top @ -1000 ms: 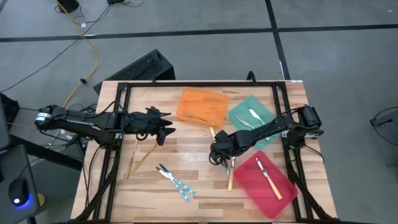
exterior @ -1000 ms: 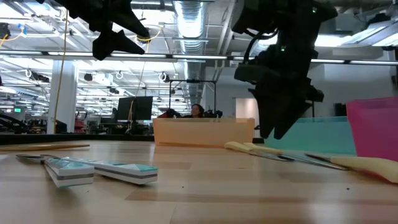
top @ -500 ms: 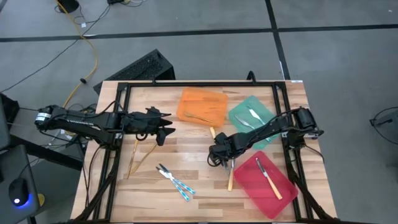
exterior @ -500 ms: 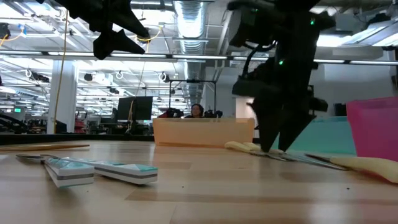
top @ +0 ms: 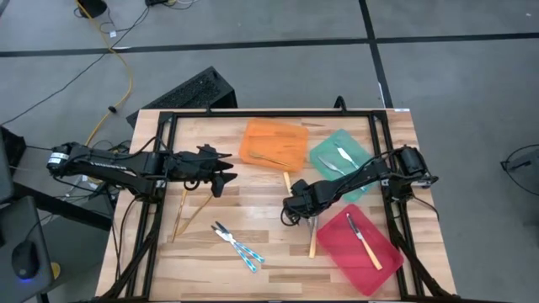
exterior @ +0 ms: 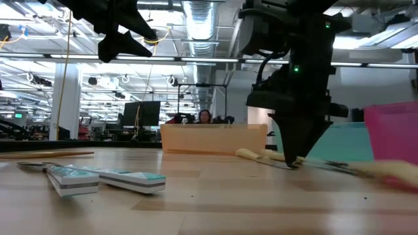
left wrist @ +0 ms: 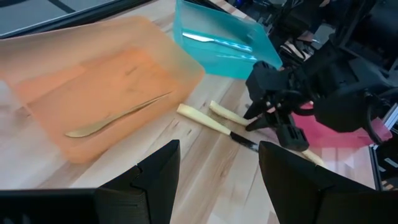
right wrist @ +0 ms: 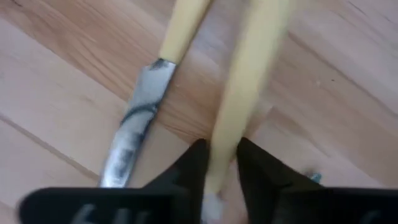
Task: Sort silverware by color (type)
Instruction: Put the middle yellow knife into the red bin
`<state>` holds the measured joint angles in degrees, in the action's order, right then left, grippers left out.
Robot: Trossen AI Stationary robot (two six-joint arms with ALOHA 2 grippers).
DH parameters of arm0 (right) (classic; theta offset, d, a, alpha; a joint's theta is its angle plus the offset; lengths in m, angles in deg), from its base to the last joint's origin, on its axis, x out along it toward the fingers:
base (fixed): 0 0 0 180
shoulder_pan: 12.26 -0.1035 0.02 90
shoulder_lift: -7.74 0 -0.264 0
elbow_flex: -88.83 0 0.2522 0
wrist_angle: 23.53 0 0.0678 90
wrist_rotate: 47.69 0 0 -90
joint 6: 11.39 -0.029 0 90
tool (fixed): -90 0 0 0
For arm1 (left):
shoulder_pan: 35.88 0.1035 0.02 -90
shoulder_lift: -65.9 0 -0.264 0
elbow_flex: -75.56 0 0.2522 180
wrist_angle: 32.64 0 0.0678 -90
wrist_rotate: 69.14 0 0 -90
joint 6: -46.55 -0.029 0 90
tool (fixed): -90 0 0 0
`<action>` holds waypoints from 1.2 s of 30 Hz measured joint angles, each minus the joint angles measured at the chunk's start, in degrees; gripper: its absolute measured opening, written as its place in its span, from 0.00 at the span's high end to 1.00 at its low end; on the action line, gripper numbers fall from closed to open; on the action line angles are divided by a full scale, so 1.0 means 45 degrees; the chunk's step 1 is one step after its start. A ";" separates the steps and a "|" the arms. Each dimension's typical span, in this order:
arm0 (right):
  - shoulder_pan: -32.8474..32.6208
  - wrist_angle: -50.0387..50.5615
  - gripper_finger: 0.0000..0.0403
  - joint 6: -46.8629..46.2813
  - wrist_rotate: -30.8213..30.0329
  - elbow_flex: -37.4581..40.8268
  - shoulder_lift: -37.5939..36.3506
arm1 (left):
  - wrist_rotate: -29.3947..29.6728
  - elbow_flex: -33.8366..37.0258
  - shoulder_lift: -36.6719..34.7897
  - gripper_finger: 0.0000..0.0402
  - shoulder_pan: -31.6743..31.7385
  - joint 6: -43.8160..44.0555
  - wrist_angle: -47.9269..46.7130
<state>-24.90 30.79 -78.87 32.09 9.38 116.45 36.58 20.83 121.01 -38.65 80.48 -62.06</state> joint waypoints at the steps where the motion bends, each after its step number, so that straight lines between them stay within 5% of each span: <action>1: 0.0000 0.0029 0.78 -0.0005 0.0010 0.0005 0.0000 | 0.0004 0.0000 0.0000 0.50 0.0000 0.0008 -0.0001; 6: 0.0000 -0.0241 0.92 0.0000 0.0123 0.0029 0.0010 | 0.0021 0.0000 0.0000 0.50 0.0002 0.0039 -0.0001; 21: 0.0288 -0.0634 0.92 0.1055 0.0198 -0.1588 -0.0019 | 0.0273 0.0000 0.0000 0.50 0.0000 -0.0093 -0.0079; 36: 0.0690 -0.0344 0.92 0.2700 -0.1147 -0.3558 -0.0054 | 0.0269 0.0000 0.0000 0.50 0.0000 -0.0500 -0.0097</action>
<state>-21.80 29.24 -66.73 26.93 -6.63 116.20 37.79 20.83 121.01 -38.65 78.23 -62.49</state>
